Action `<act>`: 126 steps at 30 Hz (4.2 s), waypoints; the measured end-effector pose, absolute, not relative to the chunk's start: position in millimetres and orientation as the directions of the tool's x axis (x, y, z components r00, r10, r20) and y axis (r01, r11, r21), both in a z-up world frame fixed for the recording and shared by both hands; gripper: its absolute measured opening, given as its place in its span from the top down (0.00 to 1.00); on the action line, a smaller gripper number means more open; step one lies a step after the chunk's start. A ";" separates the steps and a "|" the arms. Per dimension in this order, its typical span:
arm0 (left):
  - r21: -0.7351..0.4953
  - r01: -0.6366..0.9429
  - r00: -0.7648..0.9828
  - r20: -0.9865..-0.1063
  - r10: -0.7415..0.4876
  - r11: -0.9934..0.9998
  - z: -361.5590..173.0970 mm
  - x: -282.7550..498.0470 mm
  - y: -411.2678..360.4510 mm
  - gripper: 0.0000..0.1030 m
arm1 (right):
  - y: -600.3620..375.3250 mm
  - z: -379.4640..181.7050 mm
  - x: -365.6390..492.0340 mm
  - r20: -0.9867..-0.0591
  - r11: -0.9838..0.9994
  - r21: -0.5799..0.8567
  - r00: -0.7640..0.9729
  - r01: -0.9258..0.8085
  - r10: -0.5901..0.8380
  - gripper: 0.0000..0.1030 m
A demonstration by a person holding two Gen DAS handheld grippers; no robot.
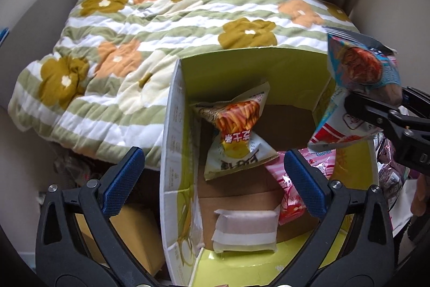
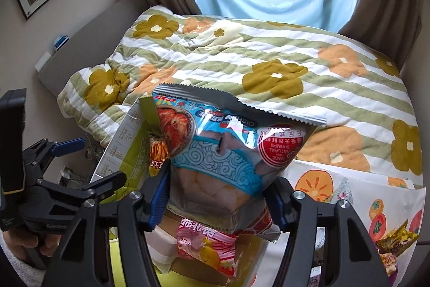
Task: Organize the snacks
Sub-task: 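Carry both bags over the box and release them inside with both tools, then move both tools back to the remaining snack bags, then grasp the brown-purple bag with the left tool while the right tool grasps the purple bag, then carry both bags over the box and release them inside with both tools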
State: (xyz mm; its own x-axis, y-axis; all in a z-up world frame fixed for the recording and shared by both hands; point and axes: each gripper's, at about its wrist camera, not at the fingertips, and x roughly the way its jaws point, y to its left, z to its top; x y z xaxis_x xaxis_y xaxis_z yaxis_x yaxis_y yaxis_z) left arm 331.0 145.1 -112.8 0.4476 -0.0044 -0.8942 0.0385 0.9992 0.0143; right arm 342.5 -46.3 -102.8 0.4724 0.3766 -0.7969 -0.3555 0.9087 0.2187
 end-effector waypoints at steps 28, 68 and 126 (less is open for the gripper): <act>0.020 0.041 0.455 -0.890 0.000 0.999 -92.9 287.4 135.6 0.00 | -51.8 -94.9 310.5 -0.751 0.890 0.256 0.502 -0.377 0.429 0.01; -0.114 0.261 0.362 -0.909 -0.206 0.959 -110.0 253.5 -152.4 0.00 | -368.9 -72.8 189.2 -0.763 0.968 0.249 0.619 0.015 0.187 0.01; -0.123 -0.039 0.073 -0.990 -0.120 0.992 -218.7 273.5 -200.6 0.23 | -372.1 -236.7 257.2 -0.872 0.807 0.328 0.171 -0.490 0.458 0.32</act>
